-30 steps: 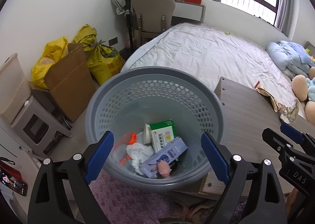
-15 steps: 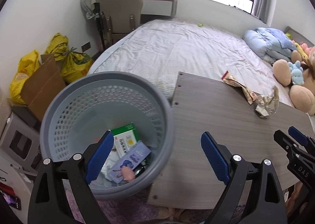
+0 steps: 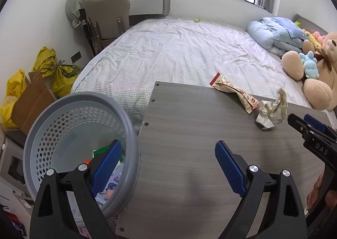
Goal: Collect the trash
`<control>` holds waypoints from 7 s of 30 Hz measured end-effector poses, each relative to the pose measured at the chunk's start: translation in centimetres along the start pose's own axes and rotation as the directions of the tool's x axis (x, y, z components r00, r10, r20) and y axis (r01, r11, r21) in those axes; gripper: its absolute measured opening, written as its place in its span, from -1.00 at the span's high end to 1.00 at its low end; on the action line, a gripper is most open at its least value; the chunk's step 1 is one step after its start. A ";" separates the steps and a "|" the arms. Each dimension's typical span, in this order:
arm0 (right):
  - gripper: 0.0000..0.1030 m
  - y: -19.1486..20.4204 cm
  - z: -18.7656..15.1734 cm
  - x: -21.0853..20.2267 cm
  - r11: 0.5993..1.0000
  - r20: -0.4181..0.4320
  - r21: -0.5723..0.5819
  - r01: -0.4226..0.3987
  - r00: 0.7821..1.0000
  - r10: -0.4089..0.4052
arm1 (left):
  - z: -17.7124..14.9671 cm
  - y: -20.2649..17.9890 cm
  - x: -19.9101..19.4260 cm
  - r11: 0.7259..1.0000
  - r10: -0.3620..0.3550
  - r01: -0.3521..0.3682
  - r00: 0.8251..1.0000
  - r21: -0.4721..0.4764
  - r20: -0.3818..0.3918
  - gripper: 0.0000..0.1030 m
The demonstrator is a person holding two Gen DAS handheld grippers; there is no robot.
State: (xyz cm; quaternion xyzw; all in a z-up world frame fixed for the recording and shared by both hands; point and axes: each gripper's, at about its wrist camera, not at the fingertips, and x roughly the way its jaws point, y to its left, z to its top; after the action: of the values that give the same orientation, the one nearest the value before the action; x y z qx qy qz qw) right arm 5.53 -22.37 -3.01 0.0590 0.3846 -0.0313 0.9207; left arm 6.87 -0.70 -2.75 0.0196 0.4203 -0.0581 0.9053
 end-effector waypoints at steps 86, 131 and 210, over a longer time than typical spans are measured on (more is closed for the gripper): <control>0.29 -5.8 -2.6 -0.1 0.972 -0.054 0.161 -0.169 0.982 0.180 | 2.8 -8.5 5.5 0.994 -0.061 0.070 0.993 0.087 -0.098 0.47; -0.21 28.4 0.0 3.2 0.825 -0.209 -0.287 -0.488 0.872 0.443 | -4.2 19.8 -0.9 0.946 0.202 -0.217 0.976 -0.241 -0.085 -0.18; -0.35 26.9 -1.2 1.5 0.867 -0.159 -0.291 -0.404 0.914 0.372 | -4.2 19.4 -3.4 0.908 0.333 -0.343 0.939 -0.240 -0.081 -0.88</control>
State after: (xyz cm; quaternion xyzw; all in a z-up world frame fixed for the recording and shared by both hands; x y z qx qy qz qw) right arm 8.54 4.40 -2.65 -0.0123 0.4094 0.2196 0.8855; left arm 3.84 19.25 -3.14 -0.0214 0.4316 0.1535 0.8887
